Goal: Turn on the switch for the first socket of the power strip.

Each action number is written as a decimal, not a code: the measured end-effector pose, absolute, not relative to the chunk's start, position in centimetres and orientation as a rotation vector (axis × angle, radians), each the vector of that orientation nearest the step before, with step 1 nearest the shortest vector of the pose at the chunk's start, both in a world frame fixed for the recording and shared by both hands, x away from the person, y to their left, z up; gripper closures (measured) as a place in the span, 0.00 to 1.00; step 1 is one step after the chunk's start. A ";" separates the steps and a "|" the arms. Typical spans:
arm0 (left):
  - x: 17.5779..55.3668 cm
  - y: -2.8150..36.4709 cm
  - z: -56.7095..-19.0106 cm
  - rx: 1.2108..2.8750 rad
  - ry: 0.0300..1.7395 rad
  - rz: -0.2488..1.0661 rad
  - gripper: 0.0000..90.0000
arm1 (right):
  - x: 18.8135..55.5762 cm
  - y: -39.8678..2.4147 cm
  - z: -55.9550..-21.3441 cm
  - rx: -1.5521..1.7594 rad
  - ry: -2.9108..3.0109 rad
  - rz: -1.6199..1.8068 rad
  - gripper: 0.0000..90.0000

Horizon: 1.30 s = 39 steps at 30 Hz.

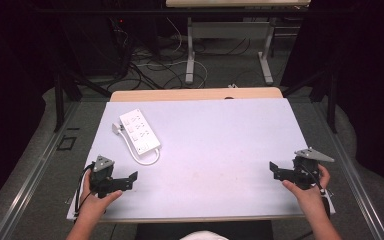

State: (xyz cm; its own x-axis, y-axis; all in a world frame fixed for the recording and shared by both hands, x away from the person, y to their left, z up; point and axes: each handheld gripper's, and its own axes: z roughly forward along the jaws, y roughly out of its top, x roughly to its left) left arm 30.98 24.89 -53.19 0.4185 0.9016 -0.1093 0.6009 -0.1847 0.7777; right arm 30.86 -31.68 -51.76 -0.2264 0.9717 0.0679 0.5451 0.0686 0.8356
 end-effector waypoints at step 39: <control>30.7 21.6 -51.0 1.839 1.285 0.380 0.02 | 30.4 -29.4 -53.1 1.462 1.904 1.074 0.00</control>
